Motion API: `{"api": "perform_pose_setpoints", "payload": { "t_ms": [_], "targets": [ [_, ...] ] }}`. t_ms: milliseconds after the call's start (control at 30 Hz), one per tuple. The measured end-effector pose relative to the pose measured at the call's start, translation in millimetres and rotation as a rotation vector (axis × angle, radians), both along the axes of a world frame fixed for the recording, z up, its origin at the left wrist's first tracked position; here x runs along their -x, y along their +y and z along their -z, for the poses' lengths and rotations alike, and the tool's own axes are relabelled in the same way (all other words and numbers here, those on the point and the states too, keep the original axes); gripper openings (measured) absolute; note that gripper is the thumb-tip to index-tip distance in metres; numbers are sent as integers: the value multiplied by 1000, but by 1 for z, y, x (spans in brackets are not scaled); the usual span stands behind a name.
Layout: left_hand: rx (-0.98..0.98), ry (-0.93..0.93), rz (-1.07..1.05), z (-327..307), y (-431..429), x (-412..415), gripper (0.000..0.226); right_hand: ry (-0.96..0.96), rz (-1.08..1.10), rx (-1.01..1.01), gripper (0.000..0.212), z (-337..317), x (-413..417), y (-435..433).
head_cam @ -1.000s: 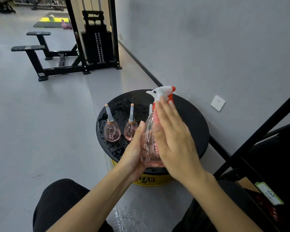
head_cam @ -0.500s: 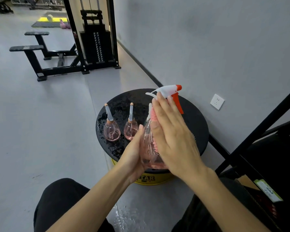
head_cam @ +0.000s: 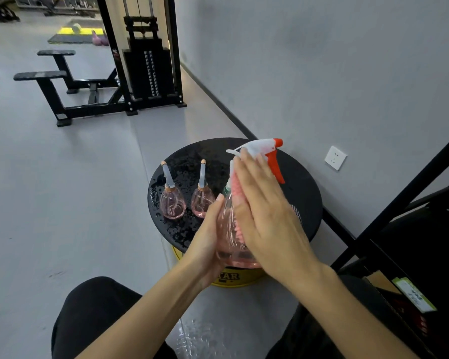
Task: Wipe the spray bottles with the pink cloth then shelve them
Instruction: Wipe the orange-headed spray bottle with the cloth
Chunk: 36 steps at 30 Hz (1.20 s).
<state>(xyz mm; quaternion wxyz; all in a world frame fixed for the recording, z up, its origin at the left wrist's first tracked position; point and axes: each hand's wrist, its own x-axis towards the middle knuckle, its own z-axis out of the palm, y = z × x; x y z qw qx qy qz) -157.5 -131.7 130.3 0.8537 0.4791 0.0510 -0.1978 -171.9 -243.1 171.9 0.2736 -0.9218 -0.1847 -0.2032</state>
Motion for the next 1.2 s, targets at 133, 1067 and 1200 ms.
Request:
{"api": "perform_pose_setpoints", "payload": {
  "t_ms": [133, 1067, 1200],
  "targets": [
    [40, 9, -33, 2, 0, -5, 53, 69, -4, -50, 63, 5, 12, 1],
    [58, 40, 46, 15, -11, 11, 61, -278, 46, -105, 41, -33, -28, -8],
    [84, 48, 3, 12, -8, 10, 57, -22, 4, 144, 57, -23, -31, -10]
  ]
}}
